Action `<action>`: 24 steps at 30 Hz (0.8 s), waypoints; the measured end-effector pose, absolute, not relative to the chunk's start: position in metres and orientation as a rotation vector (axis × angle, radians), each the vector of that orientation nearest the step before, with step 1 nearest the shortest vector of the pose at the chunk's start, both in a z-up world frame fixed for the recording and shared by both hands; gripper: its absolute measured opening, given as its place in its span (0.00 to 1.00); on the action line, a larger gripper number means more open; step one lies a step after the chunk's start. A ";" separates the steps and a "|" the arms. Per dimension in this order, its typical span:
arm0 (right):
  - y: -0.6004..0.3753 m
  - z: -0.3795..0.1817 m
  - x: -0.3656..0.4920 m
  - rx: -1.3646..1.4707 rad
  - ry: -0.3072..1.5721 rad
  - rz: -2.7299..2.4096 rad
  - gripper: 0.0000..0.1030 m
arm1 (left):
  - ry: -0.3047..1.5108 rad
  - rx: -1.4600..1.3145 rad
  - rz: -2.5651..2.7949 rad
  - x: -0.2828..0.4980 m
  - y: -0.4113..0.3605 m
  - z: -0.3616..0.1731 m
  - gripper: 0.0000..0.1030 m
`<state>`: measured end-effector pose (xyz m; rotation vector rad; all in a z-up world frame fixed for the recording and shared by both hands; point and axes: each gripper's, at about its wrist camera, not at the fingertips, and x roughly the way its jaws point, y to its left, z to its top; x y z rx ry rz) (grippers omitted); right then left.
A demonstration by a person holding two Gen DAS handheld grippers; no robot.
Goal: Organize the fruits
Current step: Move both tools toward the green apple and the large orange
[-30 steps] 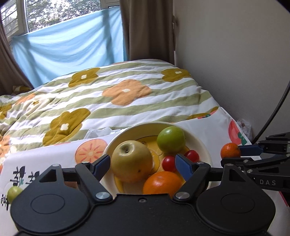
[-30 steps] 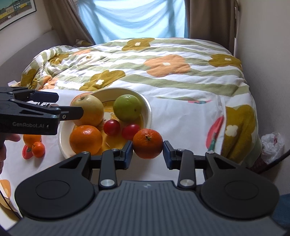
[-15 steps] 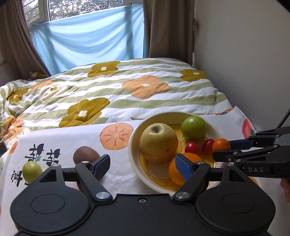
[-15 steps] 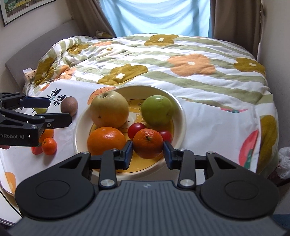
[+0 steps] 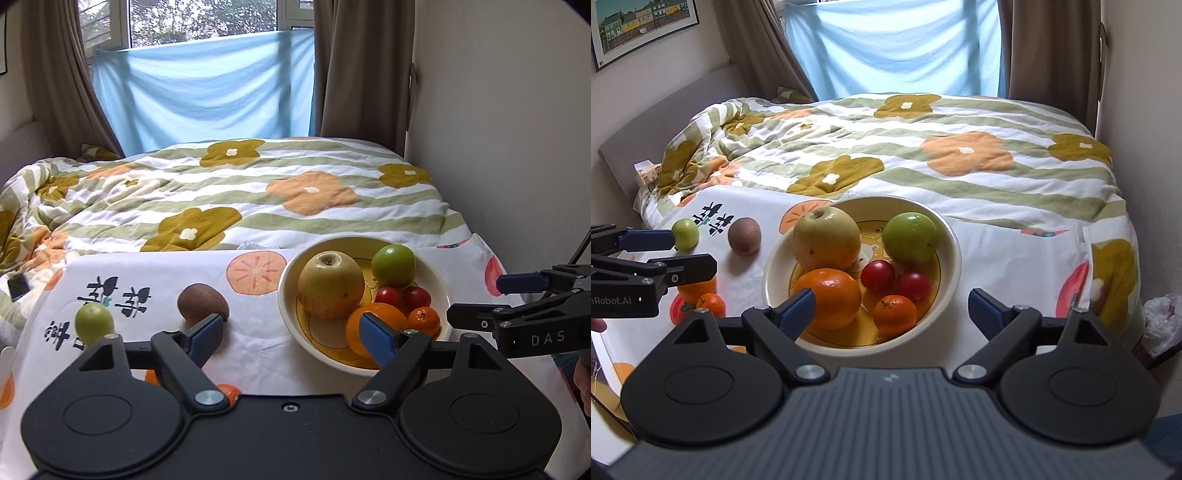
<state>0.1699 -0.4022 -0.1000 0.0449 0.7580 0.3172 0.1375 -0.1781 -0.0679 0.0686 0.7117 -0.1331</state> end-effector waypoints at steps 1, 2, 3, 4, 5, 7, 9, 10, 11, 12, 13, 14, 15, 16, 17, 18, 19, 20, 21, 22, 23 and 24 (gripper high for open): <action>-0.400 -0.098 0.167 0.046 0.757 0.317 1.00 | 0.700 0.069 -0.122 0.133 -0.177 -0.065 0.93; -0.398 -0.095 0.163 0.048 0.759 0.316 1.00 | 0.686 0.069 -0.112 0.128 -0.175 -0.061 0.96; -0.396 -0.093 0.161 0.051 0.763 0.313 1.00 | 0.671 0.068 -0.106 0.122 -0.172 -0.057 0.96; -0.395 -0.090 0.158 0.056 0.764 0.312 1.00 | 0.662 0.067 -0.103 0.117 -0.170 -0.054 0.96; -0.393 -0.087 0.155 0.065 0.763 0.315 1.00 | 0.657 0.067 -0.096 0.113 -0.166 -0.051 0.96; -0.390 -0.082 0.149 0.079 0.756 0.320 1.00 | 0.644 0.073 -0.072 0.103 -0.157 -0.044 0.96; -0.384 -0.077 0.144 0.087 0.746 0.324 1.00 | 0.634 0.072 -0.050 0.096 -0.147 -0.039 0.96; -0.380 -0.073 0.143 0.086 0.743 0.324 1.00 | 0.627 0.069 -0.033 0.092 -0.140 -0.036 0.96; -0.376 -0.070 0.141 0.085 0.738 0.320 1.00 | 0.623 0.066 -0.018 0.089 -0.134 -0.033 0.96; -0.372 -0.067 0.140 0.087 0.733 0.319 1.00 | 0.621 0.062 -0.003 0.086 -0.126 -0.030 0.96; -0.368 -0.063 0.139 0.091 0.730 0.321 1.00 | 0.617 0.057 0.012 0.083 -0.119 -0.026 0.96; -0.363 -0.060 0.138 0.097 0.728 0.323 1.00 | 0.612 0.053 0.024 0.080 -0.111 -0.024 0.96; -0.357 -0.057 0.137 0.105 0.724 0.325 1.00 | 0.607 0.050 0.036 0.078 -0.102 -0.021 0.96; -0.351 -0.055 0.136 0.112 0.723 0.331 1.00 | 0.603 0.047 0.046 0.075 -0.094 -0.018 0.96; -0.344 -0.053 0.135 0.118 0.719 0.337 1.00 | 0.599 0.047 0.053 0.074 -0.086 -0.016 0.96; -0.337 -0.052 0.134 0.120 0.716 0.338 1.00 | 0.597 0.047 0.058 0.073 -0.077 -0.015 0.96; -0.329 -0.051 0.133 0.120 0.713 0.338 1.00 | 0.596 0.049 0.061 0.072 -0.070 -0.014 0.96; -0.319 -0.050 0.132 0.120 0.711 0.339 1.00 | 0.598 0.051 0.062 0.072 -0.061 -0.014 0.96; -0.311 -0.050 0.132 0.120 0.711 0.337 1.00 | 0.600 0.053 0.061 0.073 -0.053 -0.014 0.96; -0.303 -0.049 0.131 0.122 0.710 0.335 1.00 | 0.606 0.056 0.054 0.075 -0.045 -0.014 0.96; -0.293 -0.049 0.130 0.125 0.711 0.334 1.00 | 0.611 0.058 0.046 0.076 -0.038 -0.014 0.96; -0.285 -0.050 0.129 0.127 0.713 0.333 1.00 | 0.615 0.063 0.039 0.078 -0.030 -0.014 0.96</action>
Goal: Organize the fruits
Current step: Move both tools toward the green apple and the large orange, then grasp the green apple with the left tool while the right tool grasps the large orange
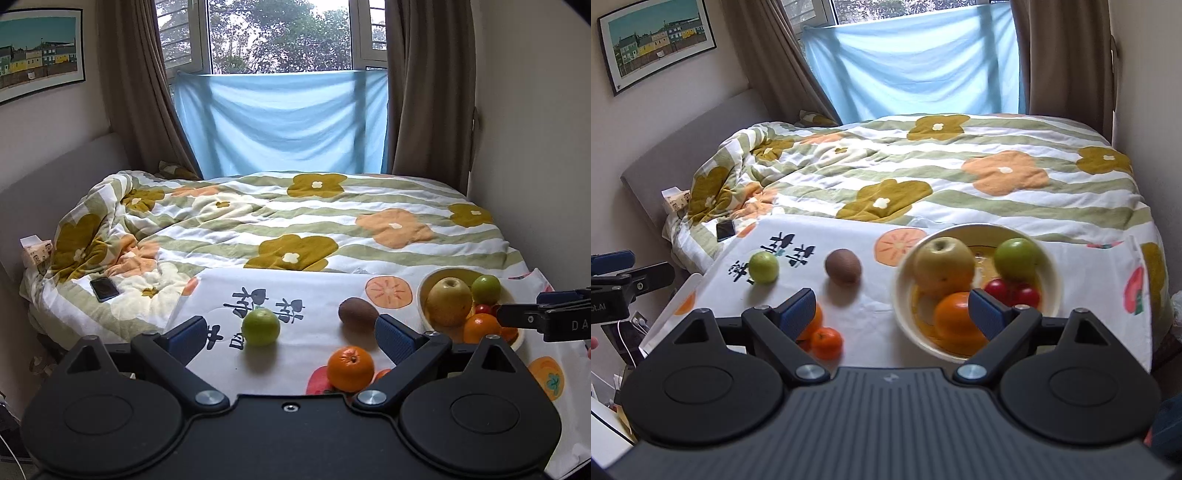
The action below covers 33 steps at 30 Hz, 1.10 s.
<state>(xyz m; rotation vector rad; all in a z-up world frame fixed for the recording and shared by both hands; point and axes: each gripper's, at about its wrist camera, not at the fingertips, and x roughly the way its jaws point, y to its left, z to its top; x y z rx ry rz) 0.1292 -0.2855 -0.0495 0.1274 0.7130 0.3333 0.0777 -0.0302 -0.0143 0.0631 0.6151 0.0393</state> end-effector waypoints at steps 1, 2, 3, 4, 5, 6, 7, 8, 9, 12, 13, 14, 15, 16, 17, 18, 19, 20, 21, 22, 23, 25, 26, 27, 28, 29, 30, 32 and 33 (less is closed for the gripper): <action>-0.276 -0.050 0.129 0.130 0.715 0.334 1.00 | 0.619 0.068 0.032 0.079 -0.023 -0.015 0.96; -0.268 -0.051 0.129 0.130 0.716 0.334 1.00 | 0.623 0.072 0.020 0.081 -0.016 -0.015 0.96; -0.258 -0.052 0.129 0.129 0.717 0.333 1.00 | 0.627 0.075 0.006 0.084 -0.008 -0.016 0.96; -0.249 -0.053 0.129 0.126 0.719 0.330 1.00 | 0.629 0.077 -0.005 0.086 -0.001 -0.016 0.96; -0.242 -0.054 0.130 0.125 0.721 0.326 1.00 | 0.631 0.081 -0.019 0.089 0.006 -0.018 0.96; -0.234 -0.056 0.131 0.125 0.722 0.322 1.00 | 0.635 0.087 -0.034 0.093 0.012 -0.019 0.96; -0.227 -0.058 0.132 0.125 0.721 0.317 1.00 | 0.640 0.095 -0.052 0.098 0.020 -0.020 0.96; -0.219 -0.060 0.134 0.126 0.723 0.311 1.00 | 0.643 0.103 -0.065 0.102 0.025 -0.022 0.96; -0.212 -0.062 0.135 0.126 0.726 0.305 1.00 | 0.649 0.112 -0.083 0.107 0.032 -0.025 0.96; -0.193 -0.070 0.140 0.131 0.731 0.283 1.00 | 0.667 0.128 -0.135 0.124 0.048 -0.034 0.96; -0.185 -0.073 0.143 0.127 0.734 0.275 1.00 | 0.670 0.134 -0.158 0.130 0.053 -0.038 0.96; -0.178 -0.076 0.146 0.120 0.733 0.264 1.00 | 0.674 0.143 -0.178 0.136 0.056 -0.041 0.96; -0.173 -0.078 0.147 0.113 0.733 0.255 1.00 | 0.677 0.157 -0.199 0.143 0.059 -0.045 0.96; -0.166 -0.081 0.149 0.105 0.733 0.246 1.00 | 0.678 0.171 -0.221 0.150 0.062 -0.050 0.96; -0.161 -0.084 0.151 0.100 0.735 0.239 1.00 | 0.681 0.183 -0.242 0.156 0.064 -0.055 0.96; -0.154 -0.089 0.153 0.092 0.740 0.232 1.00 | 0.687 0.192 -0.262 0.163 0.066 -0.060 0.96; -0.149 -0.092 0.155 0.085 0.745 0.229 1.00 | 0.699 0.198 -0.285 0.171 0.068 -0.066 0.96; -0.143 -0.097 0.157 0.073 0.754 0.228 1.00 | 0.711 0.201 -0.307 0.178 0.070 -0.071 0.96; -0.138 -0.101 0.159 0.061 0.759 0.227 1.00 | 0.718 0.205 -0.327 0.186 0.073 -0.076 0.96; -0.134 -0.105 0.161 0.048 0.764 0.225 1.00 | 0.723 0.209 -0.344 0.191 0.075 -0.080 0.96; -0.129 -0.109 0.163 0.035 0.770 0.224 0.99 | 0.731 0.216 -0.362 0.197 0.076 -0.085 0.96; -0.122 -0.117 0.167 0.017 0.782 0.219 0.99 | 0.739 0.237 -0.393 0.208 0.077 -0.094 0.95; -0.119 -0.122 0.170 0.011 0.791 0.217 0.98 | 0.741 0.247 -0.404 0.212 0.077 -0.099 0.95; -0.116 -0.127 0.172 0.009 0.797 0.216 0.98 | 0.749 0.256 -0.417 0.216 0.076 -0.104 0.94; -0.115 -0.130 0.174 0.007 0.801 0.215 0.98 | 0.757 0.264 -0.430 0.222 0.075 -0.109 0.93; -0.113 -0.134 0.176 0.002 0.805 0.212 0.98 | 0.764 0.268 -0.441 0.226 0.074 -0.113 0.91; -0.112 -0.137 0.178 -0.004 0.808 0.209 0.97 | 0.771 0.270 -0.454 0.230 0.073 -0.117 0.90; -0.109 -0.142 0.180 -0.013 0.814 0.210 0.96 | 0.787 0.279 -0.477 0.236 0.070 -0.125 0.89; -0.109 -0.144 0.181 -0.015 0.816 0.210 0.95 | 0.793 0.286 -0.486 0.238 0.069 -0.129 0.89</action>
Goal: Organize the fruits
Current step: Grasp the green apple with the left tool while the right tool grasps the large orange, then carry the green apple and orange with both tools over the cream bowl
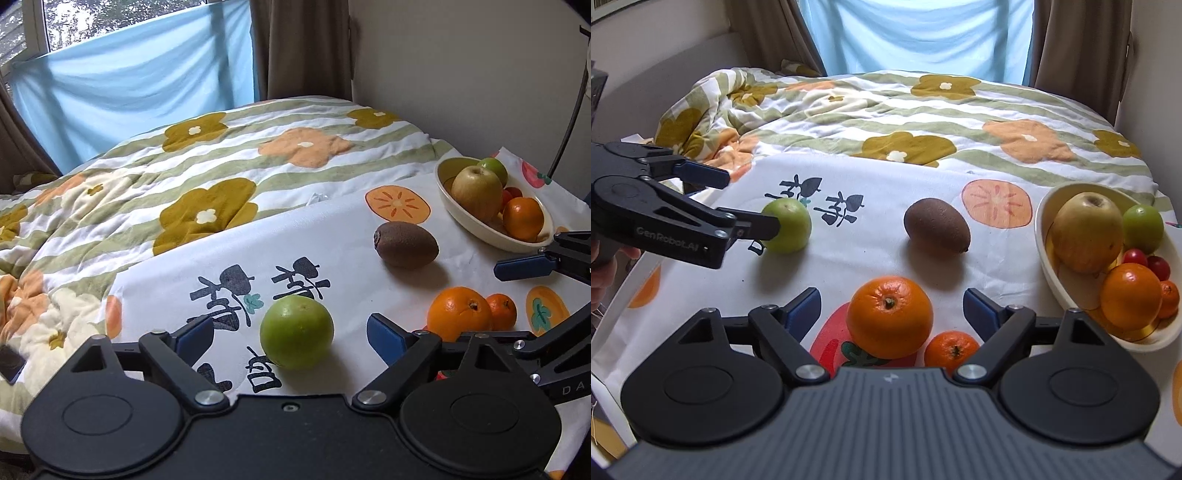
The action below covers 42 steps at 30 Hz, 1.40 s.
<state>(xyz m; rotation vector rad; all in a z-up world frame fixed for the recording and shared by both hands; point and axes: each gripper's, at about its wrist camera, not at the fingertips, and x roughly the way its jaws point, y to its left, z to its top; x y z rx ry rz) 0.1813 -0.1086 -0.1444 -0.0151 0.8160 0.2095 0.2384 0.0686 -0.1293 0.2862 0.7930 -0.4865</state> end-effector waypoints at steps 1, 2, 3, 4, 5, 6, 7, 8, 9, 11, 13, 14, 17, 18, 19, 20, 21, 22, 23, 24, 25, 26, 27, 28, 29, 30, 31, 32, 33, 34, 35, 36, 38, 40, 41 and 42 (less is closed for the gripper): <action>-0.107 -0.147 0.183 -0.019 0.820 0.209 0.95 | 0.799 0.293 -0.496 0.241 0.067 -0.133 0.88; -0.107 -0.149 0.184 -0.024 0.824 0.210 0.94 | 0.805 0.300 -0.504 0.242 0.066 -0.137 0.87; -0.106 -0.151 0.185 -0.028 0.826 0.210 0.92 | 0.807 0.307 -0.508 0.244 0.065 -0.141 0.87; -0.105 -0.153 0.186 -0.036 0.831 0.211 0.92 | 0.808 0.317 -0.508 0.245 0.063 -0.145 0.86; -0.103 -0.154 0.186 -0.044 0.835 0.213 0.90 | 0.811 0.322 -0.509 0.247 0.062 -0.148 0.85; -0.102 -0.156 0.187 -0.052 0.836 0.215 0.90 | 0.815 0.322 -0.511 0.248 0.062 -0.151 0.84; -0.101 -0.157 0.188 -0.060 0.838 0.216 0.90 | 0.820 0.319 -0.515 0.251 0.061 -0.153 0.84; -0.100 -0.158 0.189 -0.064 0.840 0.219 0.89 | 0.824 0.317 -0.517 0.252 0.061 -0.156 0.84; -0.099 -0.158 0.190 -0.065 0.844 0.221 0.89 | 0.828 0.316 -0.518 0.254 0.060 -0.158 0.83; -0.099 -0.160 0.193 -0.066 0.854 0.223 0.87 | 0.851 0.314 -0.524 0.257 0.058 -0.162 0.63; -0.100 -0.162 0.194 -0.065 0.861 0.224 0.86 | 0.858 0.324 -0.515 0.259 0.056 -0.164 0.60; -0.100 -0.163 0.195 -0.063 0.863 0.226 0.86 | 0.855 0.327 -0.510 0.259 0.056 -0.165 0.56; -0.101 -0.165 0.198 -0.057 0.870 0.234 0.84 | 0.855 0.320 -0.507 0.260 0.058 -0.164 0.56; -0.101 -0.166 0.199 -0.060 0.874 0.237 0.83 | 0.855 0.320 -0.506 0.259 0.058 -0.165 0.56; -0.101 -0.167 0.199 -0.063 0.876 0.241 0.82 | 0.853 0.323 -0.505 0.258 0.058 -0.164 0.56; -0.100 -0.167 0.200 -0.065 0.877 0.244 0.81 | 0.851 0.329 -0.504 0.258 0.057 -0.164 0.56; -0.100 -0.167 0.201 -0.066 0.878 0.247 0.80 | 0.851 0.335 -0.502 0.257 0.057 -0.164 0.56; -0.101 -0.168 0.201 -0.067 0.877 0.249 0.79 | 0.853 0.339 -0.501 0.257 0.056 -0.164 0.56; -0.101 -0.168 0.202 -0.068 0.878 0.252 0.79 | 0.855 0.339 -0.501 0.256 0.056 -0.164 0.56; -0.101 -0.168 0.202 -0.071 0.880 0.255 0.79 | 0.857 0.337 -0.499 0.255 0.057 -0.163 0.56; -0.100 -0.168 0.202 -0.076 0.881 0.257 0.79 | 0.859 0.336 -0.496 0.254 0.058 -0.163 0.56; -0.101 -0.168 0.203 -0.082 0.882 0.259 0.78 | 0.861 0.334 -0.491 0.252 0.059 -0.163 0.56; -0.101 -0.168 0.203 -0.086 0.882 0.262 0.78 | 0.863 0.333 -0.487 0.251 0.060 -0.163 0.56; -0.101 -0.168 0.203 -0.089 0.884 0.265 0.78 | 0.865 0.332 -0.481 0.249 0.061 -0.163 0.56; -0.101 -0.168 0.203 -0.093 0.886 0.268 0.78 | 0.866 0.331 -0.474 0.247 0.062 -0.162 0.56; -0.102 -0.168 0.203 -0.097 0.888 0.270 0.78 | 0.866 0.332 -0.467 0.245 0.064 -0.162 0.56; -0.102 -0.169 0.203 -0.100 0.892 0.273 0.78 | 0.863 0.337 -0.459 0.242 0.064 -0.161 0.56; -0.102 -0.170 0.203 -0.104 0.896 0.275 0.78 | 0.859 0.347 -0.451 0.239 0.065 -0.160 0.56; -0.102 -0.171 0.203 -0.108 0.899 0.278 0.76 | 0.853 0.356 -0.441 0.236 0.065 -0.159 0.56; -0.103 -0.171 0.202 -0.111 0.899 0.284 0.74 | 0.843 0.363 -0.430 0.232 0.066 -0.157 0.56; -0.102 -0.171 0.202 -0.116 0.896 0.287 0.74 | 0.836 0.365 -0.421 0.229 0.067 -0.155 0.56; -0.102 -0.171 0.201 -0.124 0.894 0.290 0.74 | 0.830 0.362 -0.409 0.226 0.068 -0.153 0.56; -0.101 -0.171 0.200 -0.139 0.890 0.297 0.73 | 0.825 0.345 -0.389 0.222 0.070 -0.148 0.56; -0.101 -0.170 0.200 -0.140 0.889 0.305 0.73 | 0.823 0.323 -0.370 0.218 0.072 -0.143 0.56; -0.101 -0.170 0.199 -0.139 0.887 0.310 0.73 | 0.821 0.317 -0.361 0.216 0.072 -0.141 0.56; -0.101 -0.168 0.198 -0.139 0.883 0.316 0.73 | 0.820 0.313 -0.354 0.214 0.072 -0.139 0.56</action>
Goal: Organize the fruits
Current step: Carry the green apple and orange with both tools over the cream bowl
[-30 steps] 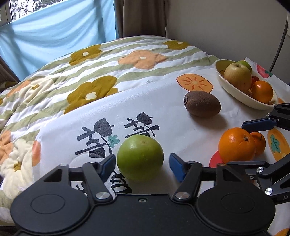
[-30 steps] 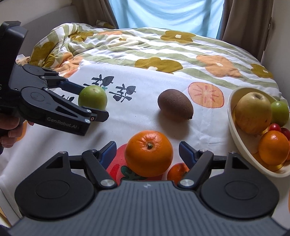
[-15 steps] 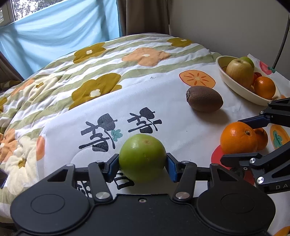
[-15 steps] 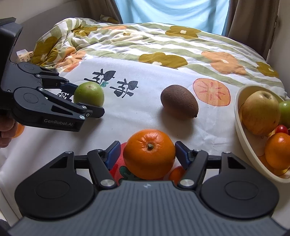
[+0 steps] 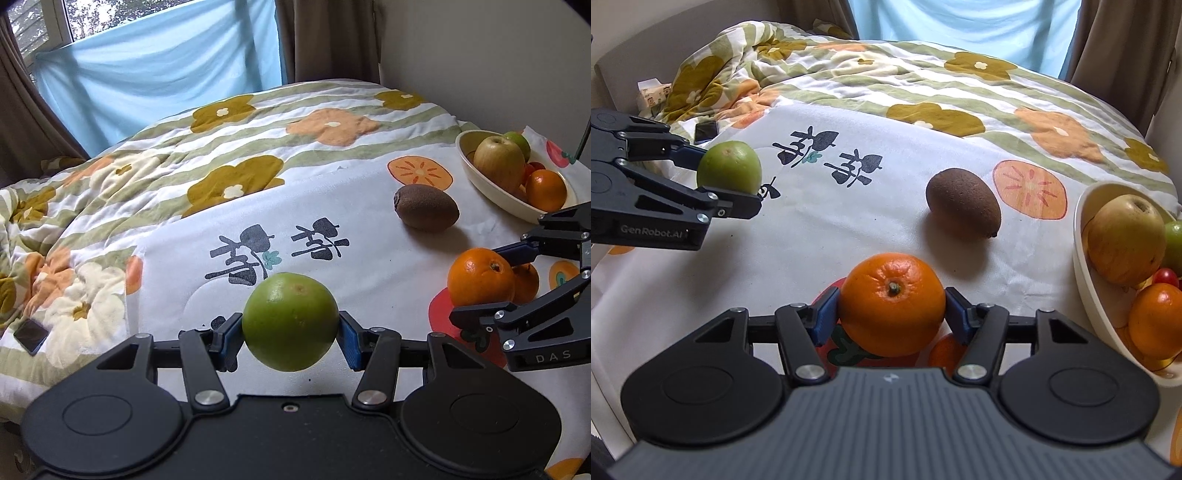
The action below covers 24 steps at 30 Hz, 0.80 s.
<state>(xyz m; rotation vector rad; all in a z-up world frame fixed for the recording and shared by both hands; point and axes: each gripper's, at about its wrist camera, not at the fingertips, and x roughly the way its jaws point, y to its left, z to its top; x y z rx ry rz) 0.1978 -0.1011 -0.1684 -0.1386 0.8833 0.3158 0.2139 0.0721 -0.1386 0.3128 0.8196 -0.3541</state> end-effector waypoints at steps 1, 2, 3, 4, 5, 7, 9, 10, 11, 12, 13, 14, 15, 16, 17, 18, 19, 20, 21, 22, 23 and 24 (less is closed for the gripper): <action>-0.101 -0.167 0.197 -0.137 0.880 0.320 0.73 | 0.818 0.308 -0.346 0.211 0.072 -0.136 0.56; -0.102 -0.165 0.196 -0.132 0.874 0.324 0.73 | 0.817 0.304 -0.340 0.210 0.071 -0.134 0.56; -0.102 -0.162 0.195 -0.125 0.871 0.327 0.73 | 0.815 0.299 -0.333 0.207 0.071 -0.131 0.56; -0.103 -0.160 0.194 -0.118 0.869 0.329 0.73 | 0.813 0.295 -0.326 0.205 0.071 -0.128 0.56; -0.105 -0.157 0.193 -0.111 0.865 0.332 0.73 | 0.811 0.291 -0.320 0.203 0.070 -0.125 0.56; -0.108 -0.151 0.191 -0.097 0.861 0.338 0.73 | 0.807 0.281 -0.308 0.199 0.068 -0.119 0.56; -0.112 -0.143 0.188 -0.090 0.851 0.342 0.73 | 0.801 0.272 -0.299 0.194 0.065 -0.113 0.56; -0.114 -0.140 0.187 -0.088 0.846 0.344 0.73 | 0.797 0.268 -0.295 0.191 0.062 -0.110 0.56; -0.117 -0.136 0.186 -0.086 0.842 0.344 0.73 | 0.793 0.264 -0.291 0.189 0.060 -0.106 0.56; -0.121 -0.132 0.183 -0.082 0.836 0.342 0.73 | 0.789 0.258 -0.288 0.187 0.057 -0.103 0.56; -0.124 -0.128 0.181 -0.080 0.833 0.342 0.73 | 0.784 0.252 -0.286 0.185 0.053 -0.099 0.56; -0.129 -0.123 0.179 -0.076 0.828 0.342 0.73 | 0.778 0.247 -0.284 0.183 0.050 -0.095 0.56; -0.133 -0.119 0.176 -0.071 0.819 0.341 0.73 | 0.772 0.242 -0.282 0.181 0.046 -0.091 0.56; -0.138 -0.114 0.174 -0.067 0.810 0.339 0.73 | 0.766 0.237 -0.282 0.179 0.041 -0.087 0.56; -0.144 -0.109 0.172 -0.065 0.803 0.337 0.73 | 0.761 0.233 -0.282 0.177 0.036 -0.083 0.56; -0.150 -0.105 0.170 -0.064 0.797 0.334 0.73 | 0.754 0.228 -0.283 0.174 0.031 -0.079 0.56; -0.156 -0.100 0.167 -0.064 0.791 0.328 0.73 | 0.746 0.224 -0.285 0.172 0.026 -0.075 0.56; -0.162 -0.096 0.166 -0.064 0.786 0.320 0.73 | 0.741 0.222 -0.289 0.170 0.020 -0.072 0.56; -0.168 -0.092 0.164 -0.063 0.786 0.313 0.73 | 0.736 0.220 -0.293 0.168 0.014 -0.068 0.56; -0.176 -0.088 0.163 -0.060 0.786 0.302 0.73 | 0.731 0.216 -0.298 0.166 0.007 -0.064 0.56; -0.183 -0.085 0.161 -0.056 0.784 0.292 0.73 | 0.728 0.212 -0.303 0.165 0.001 -0.062 0.56; -0.192 -0.081 0.160 -0.050 0.778 0.282 0.73 | 0.725 0.208 -0.308 0.162 -0.006 -0.058 0.56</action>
